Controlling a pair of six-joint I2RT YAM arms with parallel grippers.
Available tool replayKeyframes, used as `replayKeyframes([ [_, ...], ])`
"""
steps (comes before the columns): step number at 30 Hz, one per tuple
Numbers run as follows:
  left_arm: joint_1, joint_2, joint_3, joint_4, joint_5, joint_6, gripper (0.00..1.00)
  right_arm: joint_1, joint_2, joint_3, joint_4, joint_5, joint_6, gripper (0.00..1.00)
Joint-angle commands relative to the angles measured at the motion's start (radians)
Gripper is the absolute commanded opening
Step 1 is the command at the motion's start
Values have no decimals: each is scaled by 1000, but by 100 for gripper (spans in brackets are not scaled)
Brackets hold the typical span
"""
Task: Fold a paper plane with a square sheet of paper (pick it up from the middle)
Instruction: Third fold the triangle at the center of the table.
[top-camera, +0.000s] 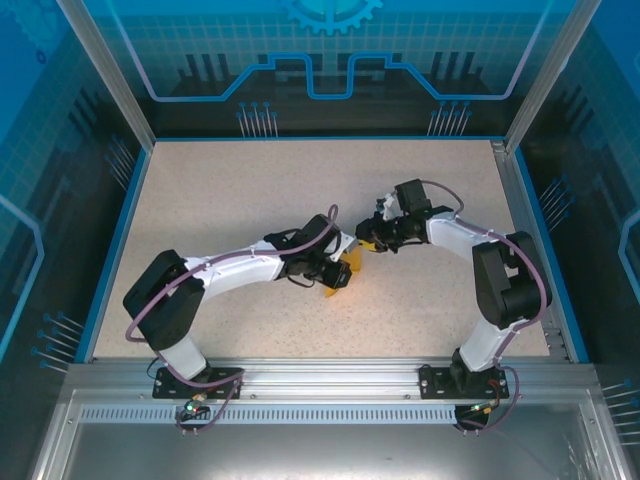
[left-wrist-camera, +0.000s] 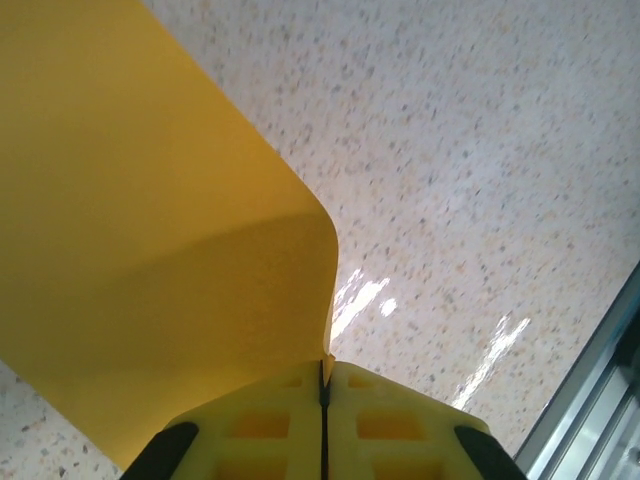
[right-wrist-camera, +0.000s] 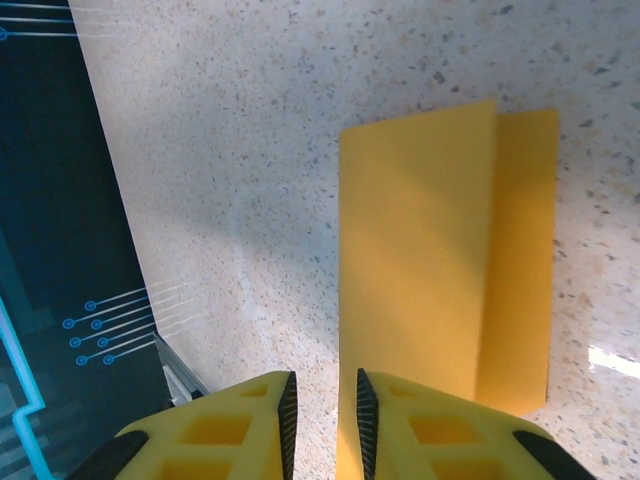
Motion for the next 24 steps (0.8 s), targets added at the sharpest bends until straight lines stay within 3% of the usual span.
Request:
replayKeyframes([
  [1, 9, -35, -44, 40, 44, 22, 8, 29, 24, 44, -45, -8, -33, 25],
  [10, 26, -32, -96, 106, 75, -2, 9, 107, 124, 68, -25, 41, -1, 19],
  [24, 105, 16, -84, 92, 229, 0, 11, 123, 227, 127, -77, 144, -63, 18],
])
